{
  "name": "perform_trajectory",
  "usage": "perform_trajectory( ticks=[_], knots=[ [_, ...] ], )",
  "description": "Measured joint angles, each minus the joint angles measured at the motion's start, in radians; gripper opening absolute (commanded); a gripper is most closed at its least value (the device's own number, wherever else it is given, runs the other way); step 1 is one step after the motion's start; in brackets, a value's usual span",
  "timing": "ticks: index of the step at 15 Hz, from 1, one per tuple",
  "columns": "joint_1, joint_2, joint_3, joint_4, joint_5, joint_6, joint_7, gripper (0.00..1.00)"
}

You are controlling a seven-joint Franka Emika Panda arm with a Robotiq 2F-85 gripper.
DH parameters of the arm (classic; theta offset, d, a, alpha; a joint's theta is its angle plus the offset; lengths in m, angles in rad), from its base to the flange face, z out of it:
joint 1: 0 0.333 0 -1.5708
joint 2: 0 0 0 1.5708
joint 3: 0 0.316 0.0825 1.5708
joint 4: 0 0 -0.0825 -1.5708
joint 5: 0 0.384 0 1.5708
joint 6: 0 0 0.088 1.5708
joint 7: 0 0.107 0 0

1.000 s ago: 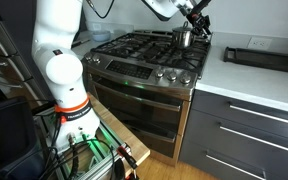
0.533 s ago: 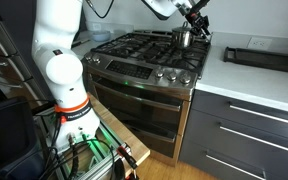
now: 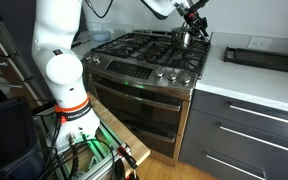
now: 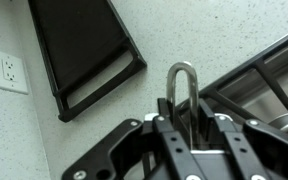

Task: Move the silver pot to the right

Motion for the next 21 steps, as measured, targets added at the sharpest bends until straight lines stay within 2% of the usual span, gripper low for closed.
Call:
perform_trajectory(
  ticks=[3,4,14,21],
  knots=[
    [-0.001,-0.008,0.006,0.003,0.006,-0.001,-0.003,0.96],
    [-0.001,-0.013,0.010,0.004,0.011,-0.004,-0.008,0.99],
    [-0.002,-0.068,0.049,0.004,0.164,-0.134,-0.098,1.00],
    [0.002,-0.093,0.081,0.005,0.253,-0.168,-0.202,1.00]
  ],
)
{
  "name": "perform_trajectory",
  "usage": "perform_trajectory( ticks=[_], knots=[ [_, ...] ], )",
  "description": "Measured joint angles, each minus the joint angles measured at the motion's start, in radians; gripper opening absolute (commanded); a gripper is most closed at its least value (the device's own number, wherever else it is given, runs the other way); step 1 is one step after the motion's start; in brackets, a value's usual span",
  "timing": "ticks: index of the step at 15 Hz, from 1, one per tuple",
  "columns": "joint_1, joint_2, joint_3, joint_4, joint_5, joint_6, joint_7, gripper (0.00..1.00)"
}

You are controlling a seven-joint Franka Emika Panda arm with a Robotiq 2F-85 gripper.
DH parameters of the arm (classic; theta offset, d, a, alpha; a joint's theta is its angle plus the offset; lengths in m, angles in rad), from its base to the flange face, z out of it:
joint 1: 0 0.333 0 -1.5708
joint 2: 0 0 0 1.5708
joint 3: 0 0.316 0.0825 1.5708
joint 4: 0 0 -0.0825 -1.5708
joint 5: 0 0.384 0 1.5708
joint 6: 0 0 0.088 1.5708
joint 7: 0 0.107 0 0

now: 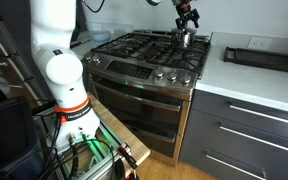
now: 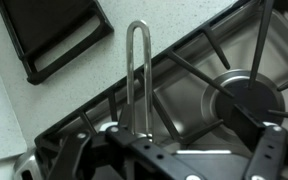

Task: Move the silver pot to the right

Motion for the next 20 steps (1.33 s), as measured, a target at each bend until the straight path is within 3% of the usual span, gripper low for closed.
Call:
perform_trajectory(
  ticks=[14,20],
  knots=[
    [0.010,-0.144,0.071,-0.001,0.205,-0.009,-0.539,1.00],
    [0.035,-0.205,0.086,-0.002,0.248,-0.056,-0.684,1.00]
  ],
)
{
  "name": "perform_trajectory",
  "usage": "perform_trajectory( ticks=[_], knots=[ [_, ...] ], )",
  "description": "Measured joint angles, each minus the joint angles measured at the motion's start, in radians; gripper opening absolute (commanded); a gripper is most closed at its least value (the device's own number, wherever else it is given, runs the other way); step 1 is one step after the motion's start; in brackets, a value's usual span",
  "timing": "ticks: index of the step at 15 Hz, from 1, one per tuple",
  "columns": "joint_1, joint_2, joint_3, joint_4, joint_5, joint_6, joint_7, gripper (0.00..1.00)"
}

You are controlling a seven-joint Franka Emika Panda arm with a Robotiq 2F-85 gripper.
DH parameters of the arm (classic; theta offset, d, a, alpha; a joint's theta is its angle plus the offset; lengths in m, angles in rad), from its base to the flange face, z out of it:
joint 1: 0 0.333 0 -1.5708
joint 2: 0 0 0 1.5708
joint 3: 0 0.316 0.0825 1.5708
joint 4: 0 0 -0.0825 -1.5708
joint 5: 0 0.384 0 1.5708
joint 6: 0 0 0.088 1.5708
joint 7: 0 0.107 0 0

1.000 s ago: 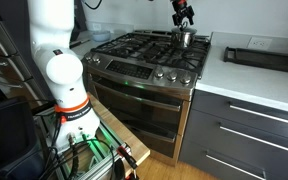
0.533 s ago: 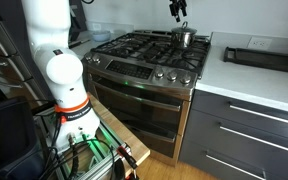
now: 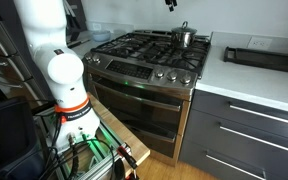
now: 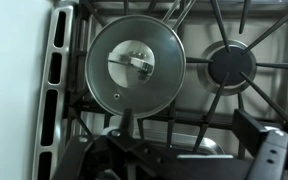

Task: Move the silver pot to the right

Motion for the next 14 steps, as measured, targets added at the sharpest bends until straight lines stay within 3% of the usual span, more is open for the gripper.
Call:
perform_trajectory(
  ticks=[14],
  knots=[
    [0.030,-0.061,0.002,-0.013,0.008,-0.089,-0.094,1.00]
  ],
)
